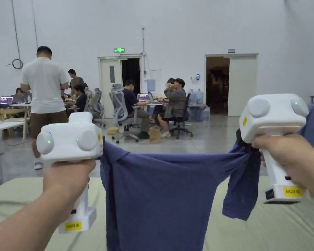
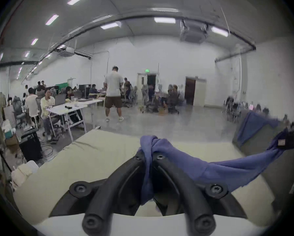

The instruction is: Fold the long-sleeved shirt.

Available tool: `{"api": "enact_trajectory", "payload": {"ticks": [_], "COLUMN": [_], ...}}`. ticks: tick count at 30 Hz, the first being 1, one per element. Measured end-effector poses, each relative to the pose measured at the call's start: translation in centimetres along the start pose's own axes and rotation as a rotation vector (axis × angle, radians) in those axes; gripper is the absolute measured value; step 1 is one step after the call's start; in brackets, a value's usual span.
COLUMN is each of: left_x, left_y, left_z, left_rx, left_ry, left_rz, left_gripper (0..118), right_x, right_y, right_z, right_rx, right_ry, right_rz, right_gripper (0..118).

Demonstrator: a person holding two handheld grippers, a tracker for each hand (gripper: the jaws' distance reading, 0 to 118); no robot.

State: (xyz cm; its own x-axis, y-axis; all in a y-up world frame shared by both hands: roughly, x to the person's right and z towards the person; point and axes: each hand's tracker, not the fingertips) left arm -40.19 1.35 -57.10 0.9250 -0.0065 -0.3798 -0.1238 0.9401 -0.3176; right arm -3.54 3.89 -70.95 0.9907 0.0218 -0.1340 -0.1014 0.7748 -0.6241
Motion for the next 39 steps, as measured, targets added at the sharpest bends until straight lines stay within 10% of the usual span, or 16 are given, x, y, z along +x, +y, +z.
{"api": "enact_trajectory", "payload": {"ticks": [9,14,23,39], "left_x": [-2.1,-5.6,-10.5,-15.4], "left_y": [-20.3,-25.6,-33.1,-43.9], "left_z": [-4.4,2.1,18.7,31.5], "left_rx": [-0.35,-0.385,-0.468,-0.645], "left_ry": [-0.025,-0.062,-0.163,-0.112], "left_rz": [-0.04,-0.025,0.092,0.087], "left_gripper": [3,3,3,3], "right_x": [0.0,0.2,2.5,4.5], "right_y": [-21.4,-29.6,-41.3,-55.1], "right_z": [-11.3,-5.9,7.2,13.4], "right_rx": [-0.347,-0.277,-0.322,-0.683], "right_ry": [0.064,0.069,0.178,0.152], "right_rz": [-0.035,0.206,0.222,0.008], "right_gripper": [2,2,2,2]}}
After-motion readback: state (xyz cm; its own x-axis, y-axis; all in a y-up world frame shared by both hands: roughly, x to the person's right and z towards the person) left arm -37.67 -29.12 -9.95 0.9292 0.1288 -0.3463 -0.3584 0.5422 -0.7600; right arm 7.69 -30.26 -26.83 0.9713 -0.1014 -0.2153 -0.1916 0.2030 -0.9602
